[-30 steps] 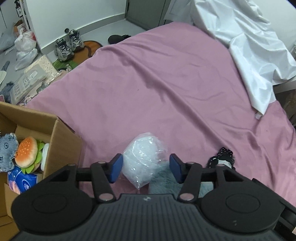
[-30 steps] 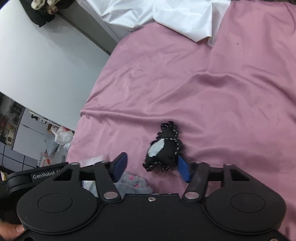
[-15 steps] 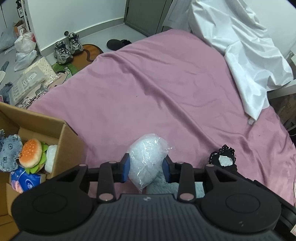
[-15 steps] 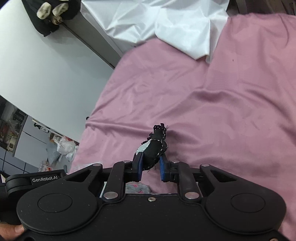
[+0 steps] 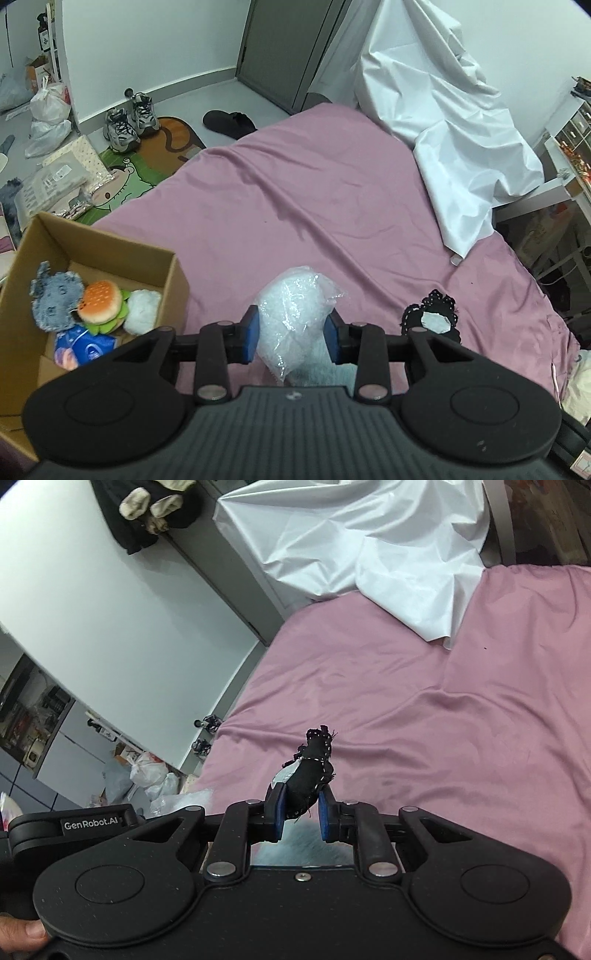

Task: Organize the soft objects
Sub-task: 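Carry the white bag with the left tool while the right carries the black item to the box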

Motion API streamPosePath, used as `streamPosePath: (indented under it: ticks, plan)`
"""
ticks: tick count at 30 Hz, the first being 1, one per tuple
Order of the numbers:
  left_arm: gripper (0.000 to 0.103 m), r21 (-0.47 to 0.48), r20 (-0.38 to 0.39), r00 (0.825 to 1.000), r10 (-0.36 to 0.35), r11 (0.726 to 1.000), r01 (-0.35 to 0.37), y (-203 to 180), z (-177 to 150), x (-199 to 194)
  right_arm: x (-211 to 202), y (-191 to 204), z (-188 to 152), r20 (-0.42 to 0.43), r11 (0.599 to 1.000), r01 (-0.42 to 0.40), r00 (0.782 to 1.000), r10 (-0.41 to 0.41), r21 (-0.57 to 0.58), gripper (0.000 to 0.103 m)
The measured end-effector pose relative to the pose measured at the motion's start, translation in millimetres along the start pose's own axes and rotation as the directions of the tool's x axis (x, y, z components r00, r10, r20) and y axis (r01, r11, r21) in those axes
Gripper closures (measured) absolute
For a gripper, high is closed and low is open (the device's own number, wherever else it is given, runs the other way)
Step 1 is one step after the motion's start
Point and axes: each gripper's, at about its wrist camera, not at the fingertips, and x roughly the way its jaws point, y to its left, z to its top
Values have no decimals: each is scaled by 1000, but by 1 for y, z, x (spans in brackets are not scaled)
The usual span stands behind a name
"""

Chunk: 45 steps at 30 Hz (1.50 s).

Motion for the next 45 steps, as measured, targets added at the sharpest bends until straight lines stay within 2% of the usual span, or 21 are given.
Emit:
streamPosePath:
  ticks: [17, 45]
  plan:
    - [68, -34, 67, 997, -42, 998, 44, 47, -23, -65, -37, 61, -30, 30, 996, -22, 999, 25, -85, 85]
    - [68, -114, 88, 994, -63, 991, 73, 151, -33, -104, -31, 156, -87, 10, 977, -39, 999, 42, -209, 85]
